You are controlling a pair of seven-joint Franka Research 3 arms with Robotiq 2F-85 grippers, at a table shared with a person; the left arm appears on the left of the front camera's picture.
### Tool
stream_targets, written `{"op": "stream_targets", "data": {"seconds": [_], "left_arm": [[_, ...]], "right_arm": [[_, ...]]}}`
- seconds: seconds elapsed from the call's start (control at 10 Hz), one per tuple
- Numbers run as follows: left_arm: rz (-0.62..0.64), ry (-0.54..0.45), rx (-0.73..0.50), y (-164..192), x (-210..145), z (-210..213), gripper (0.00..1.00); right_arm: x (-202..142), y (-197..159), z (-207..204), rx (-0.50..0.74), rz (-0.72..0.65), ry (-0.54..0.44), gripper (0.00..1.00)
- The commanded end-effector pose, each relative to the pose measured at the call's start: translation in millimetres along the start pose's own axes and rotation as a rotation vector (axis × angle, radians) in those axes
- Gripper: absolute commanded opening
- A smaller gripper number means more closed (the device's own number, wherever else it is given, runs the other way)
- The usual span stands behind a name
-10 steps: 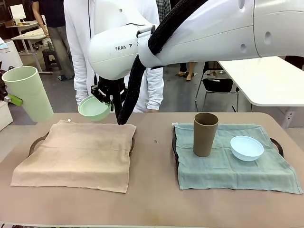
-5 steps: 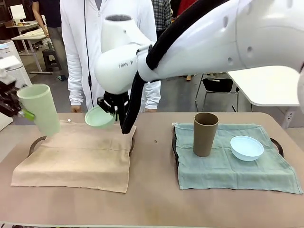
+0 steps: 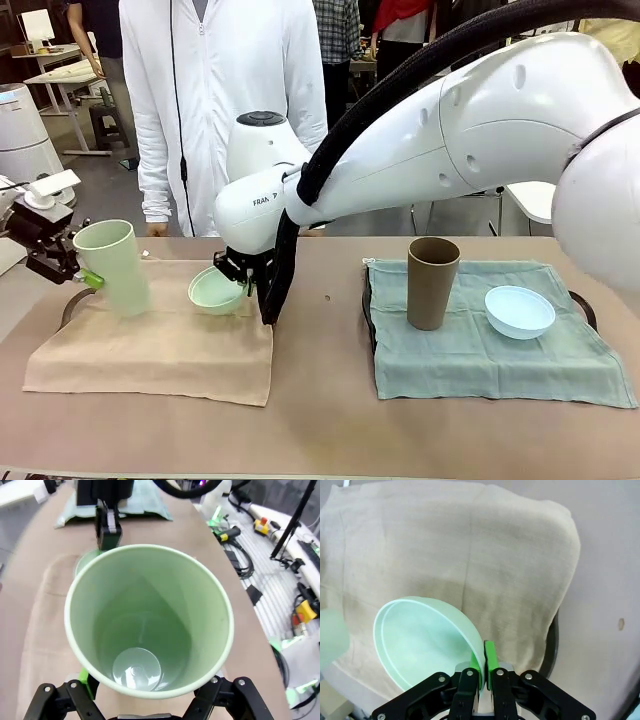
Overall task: Set up a tray with a mat and arrange the tableware.
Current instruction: Place the Picnic Bowl and Reusable plastic cup back onto the Handle tray in front of the human's position.
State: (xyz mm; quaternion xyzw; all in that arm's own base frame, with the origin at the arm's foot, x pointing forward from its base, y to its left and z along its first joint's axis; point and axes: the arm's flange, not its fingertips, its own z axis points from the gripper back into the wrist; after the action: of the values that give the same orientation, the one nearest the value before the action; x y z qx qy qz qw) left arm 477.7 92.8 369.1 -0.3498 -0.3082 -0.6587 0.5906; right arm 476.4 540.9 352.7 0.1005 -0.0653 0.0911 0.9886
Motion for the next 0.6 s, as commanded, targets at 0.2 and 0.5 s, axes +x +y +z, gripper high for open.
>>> {"op": "stream_targets", "data": {"seconds": [0.2,0.5], "left_arm": [[-0.026,-0.017,0.028,2.0,2.2,5.4,0.86],[-0.083,0.093,0.09,6.0,-6.8,-9.5,0.86]], "right_arm": [[-0.2,1.0,2.9,0.004,-0.004,0.0,0.05],[2.7,-3.4,-10.3,0.026,0.016,0.028,0.05]]}}
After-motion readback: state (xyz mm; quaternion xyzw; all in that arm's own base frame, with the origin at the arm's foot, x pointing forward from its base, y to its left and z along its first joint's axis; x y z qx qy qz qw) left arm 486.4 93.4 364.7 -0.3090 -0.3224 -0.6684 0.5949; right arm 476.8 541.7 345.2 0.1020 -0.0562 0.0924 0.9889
